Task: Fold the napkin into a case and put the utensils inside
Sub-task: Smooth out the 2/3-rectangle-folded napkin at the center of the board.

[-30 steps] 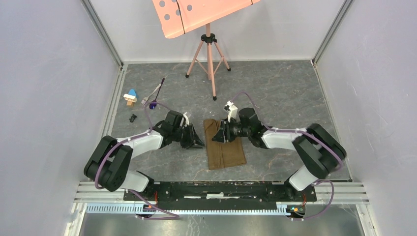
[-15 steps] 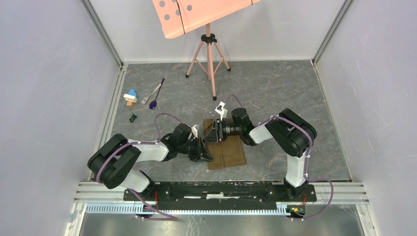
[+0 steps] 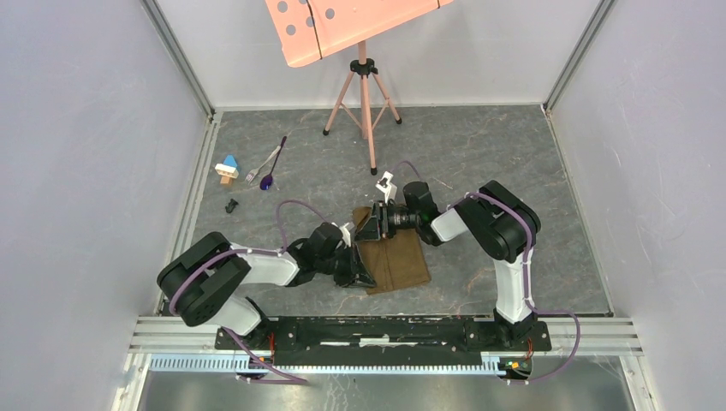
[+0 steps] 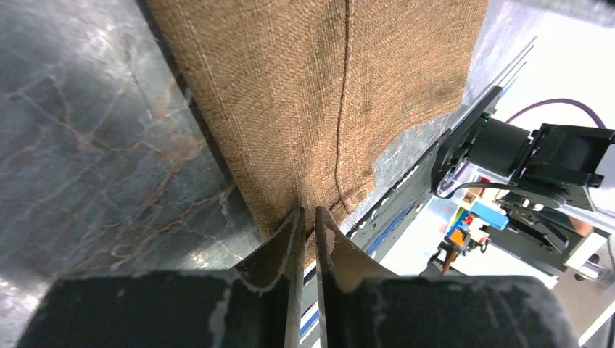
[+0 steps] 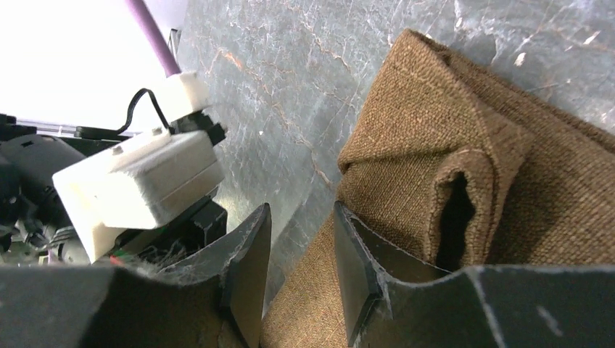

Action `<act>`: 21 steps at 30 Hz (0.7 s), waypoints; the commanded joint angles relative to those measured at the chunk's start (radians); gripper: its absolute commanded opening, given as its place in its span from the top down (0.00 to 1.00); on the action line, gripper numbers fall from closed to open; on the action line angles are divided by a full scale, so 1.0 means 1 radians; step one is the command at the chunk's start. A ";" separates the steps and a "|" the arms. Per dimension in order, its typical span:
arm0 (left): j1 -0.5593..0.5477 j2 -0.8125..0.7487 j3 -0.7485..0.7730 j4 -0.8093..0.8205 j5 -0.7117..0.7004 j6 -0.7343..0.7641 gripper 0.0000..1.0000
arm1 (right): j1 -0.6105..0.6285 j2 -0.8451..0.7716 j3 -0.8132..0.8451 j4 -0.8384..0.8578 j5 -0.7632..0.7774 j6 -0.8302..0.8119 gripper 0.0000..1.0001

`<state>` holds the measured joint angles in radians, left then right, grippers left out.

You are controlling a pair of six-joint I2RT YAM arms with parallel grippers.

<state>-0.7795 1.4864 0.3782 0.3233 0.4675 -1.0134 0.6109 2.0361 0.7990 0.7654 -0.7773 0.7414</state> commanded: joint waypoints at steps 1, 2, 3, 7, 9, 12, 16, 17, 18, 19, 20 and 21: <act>-0.058 -0.036 0.017 -0.159 -0.054 0.028 0.81 | -0.036 0.043 0.035 -0.051 0.108 -0.071 0.56; -0.064 -0.050 0.021 -0.173 -0.059 0.041 0.80 | -0.036 0.044 0.038 -0.054 0.111 -0.072 0.56; -0.071 -0.062 0.027 -0.189 -0.061 0.055 0.78 | -0.037 0.046 0.041 -0.057 0.110 -0.074 0.56; -0.099 -0.074 0.044 -0.249 -0.087 0.119 0.75 | -0.036 0.055 0.043 -0.061 0.105 -0.072 0.57; -0.102 -0.051 0.022 -0.245 -0.090 0.108 0.76 | -0.036 0.048 0.035 -0.060 0.105 -0.074 0.57; -0.100 0.006 0.005 -0.216 -0.082 0.104 0.76 | -0.035 0.030 0.029 -0.075 0.115 -0.084 0.57; -0.102 0.006 0.050 -0.309 -0.145 0.163 0.76 | -0.022 -0.014 0.029 -0.126 0.112 -0.095 0.56; -0.102 -0.022 0.073 -0.367 -0.164 0.182 0.74 | -0.021 -0.039 0.029 -0.145 0.104 -0.100 0.56; -0.104 -0.047 0.090 -0.404 -0.188 0.201 0.71 | -0.021 -0.066 0.030 -0.167 0.096 -0.106 0.54; -0.104 -0.085 0.111 -0.440 -0.201 0.214 0.67 | -0.022 -0.102 0.040 -0.202 0.087 -0.131 0.52; -0.105 -0.115 0.130 -0.472 -0.206 0.225 0.63 | -0.022 -0.137 0.054 -0.269 0.081 -0.168 0.50; -0.103 -0.145 0.148 -0.499 -0.206 0.233 0.58 | -0.025 -0.183 0.068 -0.344 0.090 -0.210 0.47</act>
<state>-0.8722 1.4277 0.4831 0.0952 0.3466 -0.9100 0.6018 1.9900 0.8234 0.6422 -0.7597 0.6842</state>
